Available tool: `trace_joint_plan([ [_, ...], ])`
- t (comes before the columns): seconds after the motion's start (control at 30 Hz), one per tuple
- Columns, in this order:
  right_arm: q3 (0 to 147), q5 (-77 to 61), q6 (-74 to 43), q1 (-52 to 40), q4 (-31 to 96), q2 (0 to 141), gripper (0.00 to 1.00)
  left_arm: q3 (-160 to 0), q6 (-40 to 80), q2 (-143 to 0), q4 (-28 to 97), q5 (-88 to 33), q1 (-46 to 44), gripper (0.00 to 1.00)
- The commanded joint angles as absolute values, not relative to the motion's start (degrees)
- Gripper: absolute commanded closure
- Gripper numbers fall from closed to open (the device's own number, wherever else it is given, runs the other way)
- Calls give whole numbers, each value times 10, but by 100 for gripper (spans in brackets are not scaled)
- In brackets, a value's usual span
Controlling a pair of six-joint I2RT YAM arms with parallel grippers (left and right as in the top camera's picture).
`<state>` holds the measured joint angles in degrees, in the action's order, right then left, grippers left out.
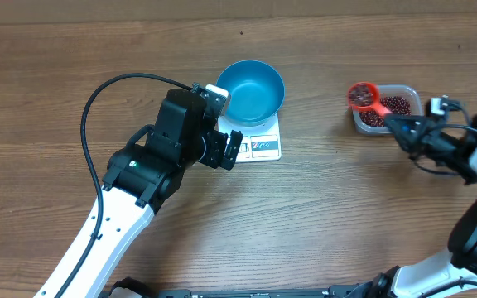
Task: Scoop item into bowl and weigh 150g on scale
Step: 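Carry the filled scoop with the right gripper over the blue bowl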
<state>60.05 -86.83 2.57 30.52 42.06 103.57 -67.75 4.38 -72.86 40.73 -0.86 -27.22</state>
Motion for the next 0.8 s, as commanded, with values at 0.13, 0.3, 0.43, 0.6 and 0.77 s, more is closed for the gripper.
trace_joint_plan([
  [0.13,600,-890,29,211,397,1040,96,-680,52,-724,405,-15,-269,1],
  [0.3,600,-890,2,171,371,1040,96,-680,52,-724,405,-15,-269,0],
  [0.43,600,-884,-50,149,321,1040,96,-680,52,-724,405,-15,-269,0],
  [0.6,600,-841,-169,113,208,1040,96,-680,52,-724,405,-15,-269,0],
  [0.77,600,-801,-270,77,100,1040,96,-680,52,-724,405,-15,-269,0],
])
